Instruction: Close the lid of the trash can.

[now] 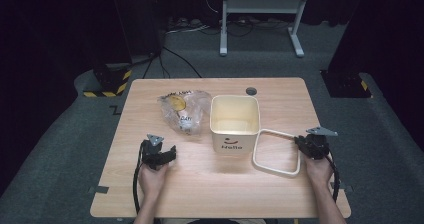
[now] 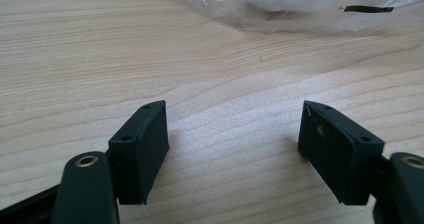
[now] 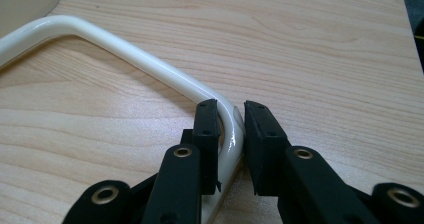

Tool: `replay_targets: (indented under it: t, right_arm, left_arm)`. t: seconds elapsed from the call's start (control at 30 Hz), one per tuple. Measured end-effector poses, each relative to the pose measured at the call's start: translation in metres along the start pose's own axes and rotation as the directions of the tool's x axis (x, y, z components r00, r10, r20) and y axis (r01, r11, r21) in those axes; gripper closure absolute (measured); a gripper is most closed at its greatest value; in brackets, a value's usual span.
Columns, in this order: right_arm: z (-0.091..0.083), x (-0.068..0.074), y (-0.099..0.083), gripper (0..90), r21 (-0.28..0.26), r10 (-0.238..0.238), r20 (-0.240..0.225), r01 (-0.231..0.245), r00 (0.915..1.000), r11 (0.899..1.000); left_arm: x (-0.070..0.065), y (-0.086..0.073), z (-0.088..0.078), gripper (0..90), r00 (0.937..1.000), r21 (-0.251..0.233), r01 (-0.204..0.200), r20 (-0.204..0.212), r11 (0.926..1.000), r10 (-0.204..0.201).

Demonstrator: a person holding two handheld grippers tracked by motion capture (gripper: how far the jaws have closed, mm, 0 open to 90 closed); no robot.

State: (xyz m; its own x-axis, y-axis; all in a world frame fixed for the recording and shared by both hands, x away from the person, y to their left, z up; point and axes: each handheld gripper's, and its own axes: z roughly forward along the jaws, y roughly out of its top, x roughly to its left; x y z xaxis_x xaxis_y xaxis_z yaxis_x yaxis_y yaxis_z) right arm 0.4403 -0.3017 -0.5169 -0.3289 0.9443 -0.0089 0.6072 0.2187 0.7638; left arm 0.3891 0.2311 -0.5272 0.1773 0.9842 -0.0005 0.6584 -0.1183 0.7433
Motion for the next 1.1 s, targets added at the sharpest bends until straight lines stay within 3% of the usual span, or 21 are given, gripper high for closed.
replay_targets:
  t: [0.63, 1.1]
  right_arm:
    - [-0.018, 0.001, 0.004, 77.9, -0.02, -0.014, -0.009, 0.014, 0.9999, 1.0]
    - [-0.041, 0.001, 0.01, 78.1, -0.039, -0.034, -0.016, 0.033, 0.9993, 0.999]
  left_arm:
    - [0.0, 0.0, 0.0, 28.1, 1.0, -0.001, 0.0, 0.0, 1.0, 0.0]
    - [0.0, 0.0, 0.0, 28.1, 1.0, 0.0, -0.001, 0.0, 1.0, 0.001]
